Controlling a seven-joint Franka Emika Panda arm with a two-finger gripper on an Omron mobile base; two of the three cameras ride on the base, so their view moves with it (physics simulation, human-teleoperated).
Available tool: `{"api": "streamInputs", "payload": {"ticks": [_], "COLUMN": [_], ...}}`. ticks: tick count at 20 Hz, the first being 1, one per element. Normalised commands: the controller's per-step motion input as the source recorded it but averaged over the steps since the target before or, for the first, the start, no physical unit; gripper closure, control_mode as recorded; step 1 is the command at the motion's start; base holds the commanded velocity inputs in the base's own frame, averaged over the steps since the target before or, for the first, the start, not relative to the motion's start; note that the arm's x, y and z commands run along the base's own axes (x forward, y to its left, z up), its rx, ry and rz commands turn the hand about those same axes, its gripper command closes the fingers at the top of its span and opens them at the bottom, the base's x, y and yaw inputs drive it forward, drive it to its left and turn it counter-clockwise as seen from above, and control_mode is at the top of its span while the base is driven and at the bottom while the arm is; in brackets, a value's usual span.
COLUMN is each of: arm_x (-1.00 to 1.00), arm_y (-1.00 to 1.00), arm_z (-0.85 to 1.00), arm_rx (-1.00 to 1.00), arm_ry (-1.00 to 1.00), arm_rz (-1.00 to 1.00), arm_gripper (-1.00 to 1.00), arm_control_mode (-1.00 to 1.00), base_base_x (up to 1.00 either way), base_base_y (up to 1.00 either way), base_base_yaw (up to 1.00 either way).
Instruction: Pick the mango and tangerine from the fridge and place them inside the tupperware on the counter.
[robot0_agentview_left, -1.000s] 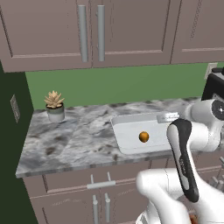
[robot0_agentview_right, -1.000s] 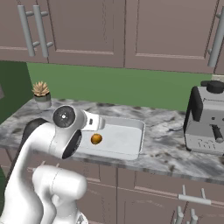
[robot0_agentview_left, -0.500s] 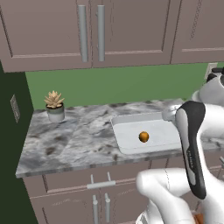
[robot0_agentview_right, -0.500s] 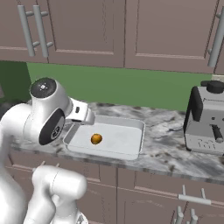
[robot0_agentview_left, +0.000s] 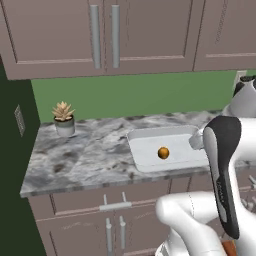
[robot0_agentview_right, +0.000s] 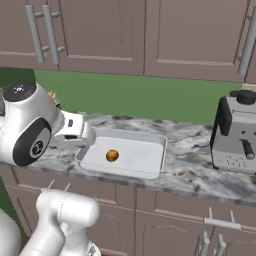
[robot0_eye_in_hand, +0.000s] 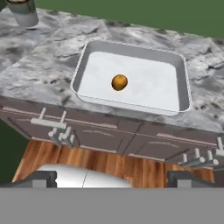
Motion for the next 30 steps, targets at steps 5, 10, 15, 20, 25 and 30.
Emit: {"api": "streamInputs", "payload": {"ticks": [5,10,15,20,25,30], "arm_x": [0.0,0.0,0.0,0.0,0.0,0.0], "arm_y": [0.0,0.0,0.0,0.0,0.0,0.0], "arm_z": [0.0,0.0,0.0,0.0,0.0,0.0], "arm_rx": [0.0,0.0,0.0,0.0,0.0,0.0], "arm_ry": [0.0,0.0,0.0,0.0,0.0,0.0], "arm_rz": [0.0,0.0,0.0,0.0,0.0,0.0], "arm_gripper": [-1.0,-1.0,-1.0,-1.0,-1.0,-1.0], "arm_control_mode": [1.0,1.0,1.0,1.0,1.0,1.0], "base_base_x": [-0.96,-0.34,0.0,-0.36,-0.99,-1.0], "base_base_y": [-0.6,-1.0,-1.0,-0.77,-0.09,0.0], "base_base_yaw": [0.01,0.0,0.0,0.02,0.01,0.0]}}
